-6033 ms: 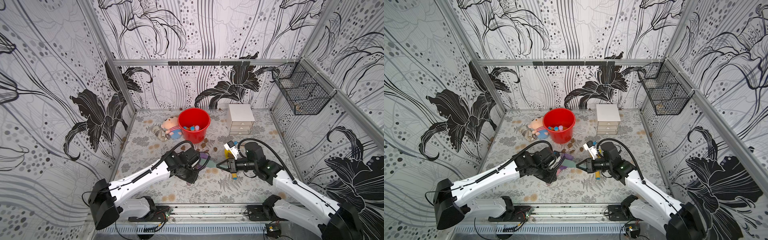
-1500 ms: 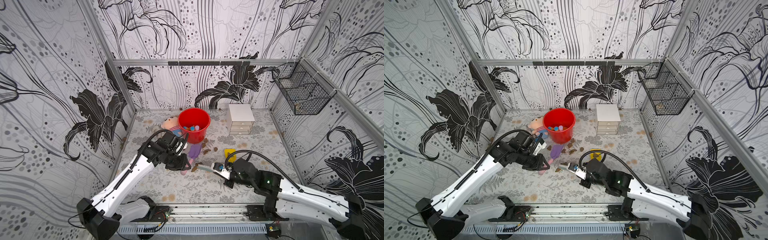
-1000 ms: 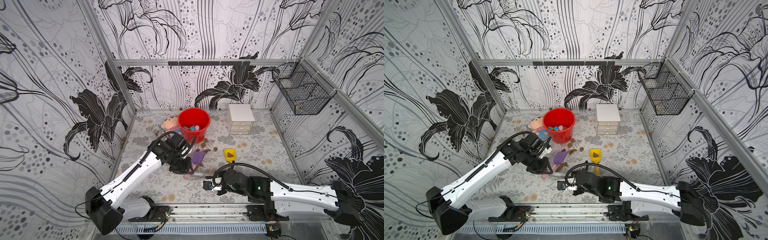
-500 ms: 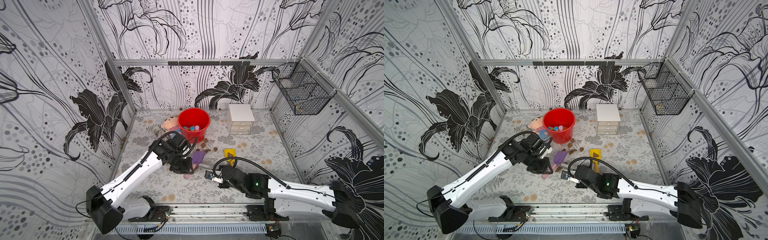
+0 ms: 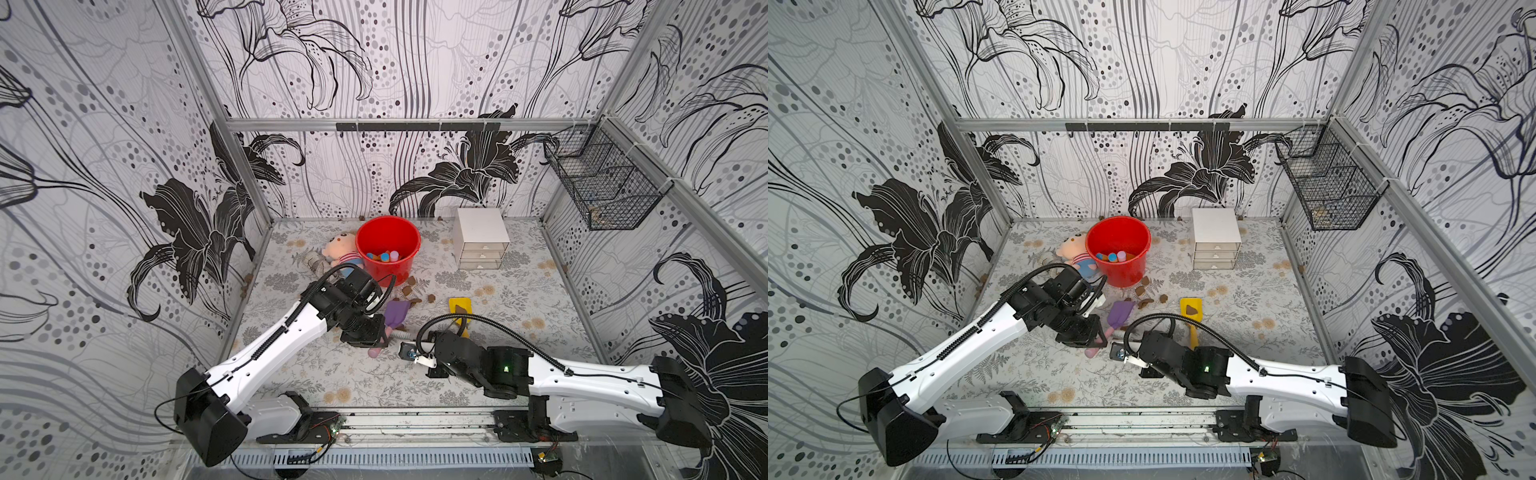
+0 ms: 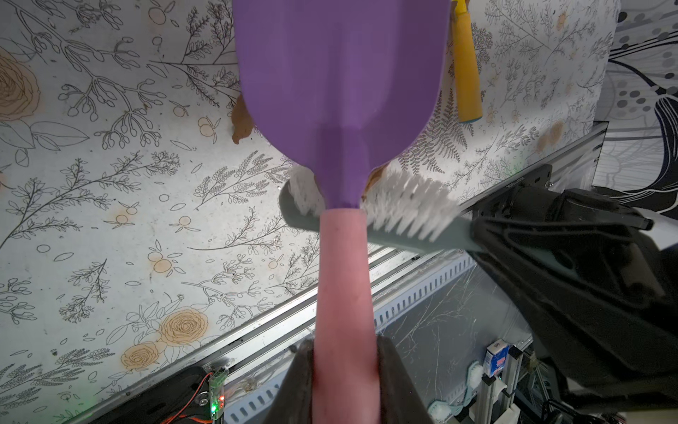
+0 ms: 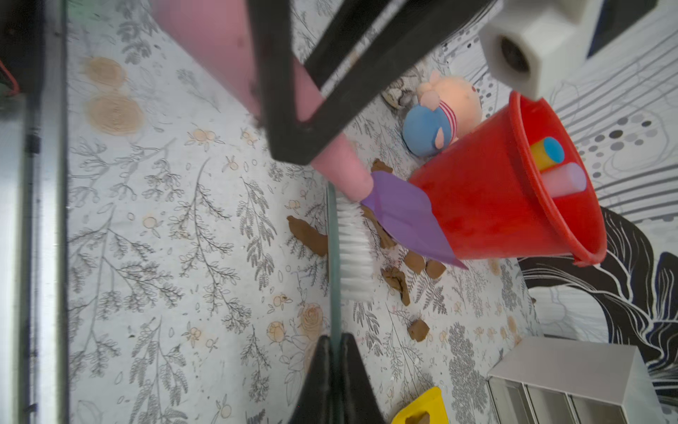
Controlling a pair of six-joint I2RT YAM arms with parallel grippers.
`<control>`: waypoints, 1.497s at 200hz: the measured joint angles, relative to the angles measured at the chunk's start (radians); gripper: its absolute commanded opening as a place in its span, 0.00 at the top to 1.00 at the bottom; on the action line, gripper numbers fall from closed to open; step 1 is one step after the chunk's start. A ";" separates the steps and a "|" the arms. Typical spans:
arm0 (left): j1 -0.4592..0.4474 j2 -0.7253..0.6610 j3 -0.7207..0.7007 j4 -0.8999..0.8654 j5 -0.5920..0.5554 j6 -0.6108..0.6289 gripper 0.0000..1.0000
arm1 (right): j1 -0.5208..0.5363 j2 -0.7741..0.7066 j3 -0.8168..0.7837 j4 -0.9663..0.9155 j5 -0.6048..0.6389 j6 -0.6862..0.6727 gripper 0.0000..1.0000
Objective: Brush the soil off the hand trowel and place it into the bucket
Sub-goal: Brush off the soil from the hand trowel.
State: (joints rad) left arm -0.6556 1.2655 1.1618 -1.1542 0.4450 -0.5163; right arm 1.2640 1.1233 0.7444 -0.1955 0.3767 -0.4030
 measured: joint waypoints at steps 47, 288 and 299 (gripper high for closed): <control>0.000 0.002 0.000 -0.014 -0.017 0.001 1.00 | -0.041 0.000 0.000 -0.072 0.050 0.090 1.00; -0.040 0.039 -0.002 -0.011 -0.036 0.024 1.00 | -0.019 0.083 0.087 -0.142 -0.043 0.017 1.00; -0.040 0.039 -0.002 -0.010 -0.030 0.024 1.00 | -0.027 0.103 0.087 -0.134 -0.047 0.017 1.00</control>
State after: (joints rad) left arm -0.6956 1.3048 1.1595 -1.1637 0.4149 -0.4923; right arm 1.2373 1.2263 0.8318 -0.3290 0.3298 -0.3859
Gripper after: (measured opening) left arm 0.258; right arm 0.070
